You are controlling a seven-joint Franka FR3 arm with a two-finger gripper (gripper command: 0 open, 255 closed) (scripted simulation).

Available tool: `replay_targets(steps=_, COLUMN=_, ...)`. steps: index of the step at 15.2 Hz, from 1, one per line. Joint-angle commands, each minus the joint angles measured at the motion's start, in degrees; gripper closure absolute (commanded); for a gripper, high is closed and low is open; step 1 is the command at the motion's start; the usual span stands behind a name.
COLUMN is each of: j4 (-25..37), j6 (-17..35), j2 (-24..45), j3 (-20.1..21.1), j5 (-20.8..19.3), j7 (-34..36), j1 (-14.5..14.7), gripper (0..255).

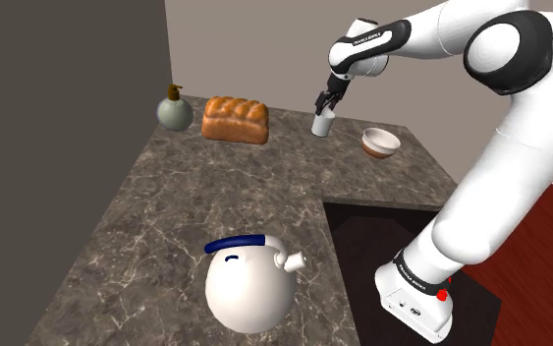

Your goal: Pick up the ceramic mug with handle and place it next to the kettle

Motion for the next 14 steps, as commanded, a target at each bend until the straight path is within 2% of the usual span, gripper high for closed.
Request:
replay_targets(steps=1, j4=3.2, j6=0.5, j2=4.3, j3=-0.1, j5=1.9, j7=-1.9, j1=-1.1, gripper=0)
replay_targets(steps=2, j4=4.8, j6=0.6, j2=6.4, j3=-0.1, j5=2.7, j7=-2.7, j1=-1.6, gripper=0)
replay_targets(steps=9, j4=4.2, j6=4.7, j2=10.0, j3=0.7, j5=4.6, j7=-3.9, j1=-2.3, gripper=0)
replay_targets(steps=14, j4=4.2, j6=5.0, j2=10.3, j3=0.8, j5=4.8, j7=-4.0, j1=-2.4, gripper=0)
